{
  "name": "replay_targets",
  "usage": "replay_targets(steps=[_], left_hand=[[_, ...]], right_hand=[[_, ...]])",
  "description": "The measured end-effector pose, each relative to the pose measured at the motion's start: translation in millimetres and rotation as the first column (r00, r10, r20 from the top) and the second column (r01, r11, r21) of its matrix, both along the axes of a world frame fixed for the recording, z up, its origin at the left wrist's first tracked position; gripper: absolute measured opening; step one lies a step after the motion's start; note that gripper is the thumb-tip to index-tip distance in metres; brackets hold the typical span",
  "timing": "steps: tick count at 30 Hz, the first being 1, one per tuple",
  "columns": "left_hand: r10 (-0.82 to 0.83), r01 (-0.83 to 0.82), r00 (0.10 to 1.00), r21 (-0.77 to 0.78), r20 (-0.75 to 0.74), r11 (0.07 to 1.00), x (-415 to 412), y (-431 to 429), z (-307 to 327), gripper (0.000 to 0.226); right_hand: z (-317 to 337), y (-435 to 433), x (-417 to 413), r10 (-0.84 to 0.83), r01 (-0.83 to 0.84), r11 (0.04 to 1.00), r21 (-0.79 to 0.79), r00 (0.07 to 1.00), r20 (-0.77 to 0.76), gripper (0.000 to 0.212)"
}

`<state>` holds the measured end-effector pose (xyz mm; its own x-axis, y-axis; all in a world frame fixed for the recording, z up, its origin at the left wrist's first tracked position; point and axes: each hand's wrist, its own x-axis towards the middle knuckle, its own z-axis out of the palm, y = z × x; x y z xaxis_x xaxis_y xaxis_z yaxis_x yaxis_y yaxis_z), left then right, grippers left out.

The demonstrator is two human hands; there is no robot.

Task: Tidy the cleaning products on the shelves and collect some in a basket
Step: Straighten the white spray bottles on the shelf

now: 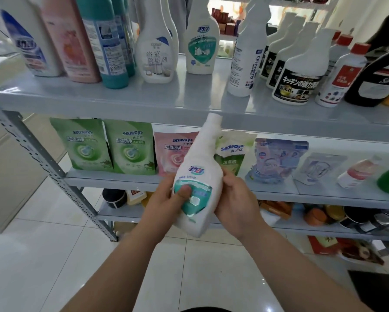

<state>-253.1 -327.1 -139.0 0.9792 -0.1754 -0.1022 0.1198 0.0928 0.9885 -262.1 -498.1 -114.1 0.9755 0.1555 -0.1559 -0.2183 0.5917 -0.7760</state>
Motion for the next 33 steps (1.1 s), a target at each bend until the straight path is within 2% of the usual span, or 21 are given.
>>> replay_targets(steps=[2,4,7,10,12,15,18,20,22,24,26,29,33], left_hand=[[0.063,-0.067,0.996,-0.059,-0.061,0.996,3.9,-9.2,1.3,0.033],[0.070,-0.106,0.981,-0.200,-0.181,0.974,7.3,-17.2,4.7,0.033],[-0.179,-0.040,0.918,-0.532,-0.355,0.846,8.2,-26.4,9.2,0.040],[-0.315,-0.039,0.874,-0.701,-0.370,0.712,4.1,-35.5,-1.6,0.043],[-0.317,-0.098,0.854,-0.726,-0.412,0.681,3.0,-44.0,-10.2,0.049],[-0.225,-0.131,0.873,-0.654,-0.432,0.745,8.6,-52.7,-10.1,0.044],[-0.022,-0.185,0.929,-0.516,-0.370,0.836,11.8,-55.5,-3.3,0.051],[0.072,-0.201,0.955,-0.449,-0.288,0.871,10.1,-54.6,3.1,0.045],[0.128,-0.202,0.970,-0.389,-0.206,0.899,6.7,-50.9,9.2,0.040],[0.128,-0.169,0.983,-0.377,-0.132,0.911,2.4,-44.6,19.0,0.051],[0.111,-0.113,0.993,-0.330,-0.025,0.937,-2.5,-36.9,27.0,0.057],[0.030,-0.008,0.990,-0.161,0.135,0.987,-10.0,-21.9,37.9,0.061],[-0.041,0.028,0.961,0.051,0.272,0.998,-11.9,2.1,49.6,0.057]], right_hand=[[0.8,0.5,0.5,0.017,-0.013,0.996,-0.085,0.998,0.055,0.053],[2.3,-3.7,-2.7,0.065,-0.028,0.970,-0.240,0.987,0.148,0.061],[4.5,-17.6,-6.9,0.139,0.055,0.818,-0.573,0.947,0.289,0.066],[4.7,-28.1,-5.7,0.200,0.066,0.757,-0.650,0.923,0.328,0.065],[5.5,-31.2,-4.3,0.209,0.064,0.755,-0.653,0.920,0.332,0.061],[5.4,-36.3,-4.6,0.236,0.025,0.750,-0.661,0.924,0.302,0.044],[-1.1,-36.3,-4.0,0.269,-0.032,0.757,-0.652,0.925,0.268,0.049],[-5.3,-32.6,-0.8,0.231,-0.067,0.809,-0.584,0.950,0.211,0.045],[-6.4,-28.2,5.1,0.112,-0.006,0.844,-0.536,0.980,0.165,0.039],[-7.4,-24.4,12.4,-0.004,0.067,0.880,-0.471,0.991,0.135,0.037],[-8.3,-19.6,18.5,-0.081,0.104,0.936,-0.337,0.993,0.082,0.042],[-2.6,-10.2,22.9,-0.161,0.159,0.979,-0.127,0.987,-0.001,0.037],[7.5,5.0,28.1,-0.208,0.201,0.975,-0.100,0.976,-0.062,0.049]])
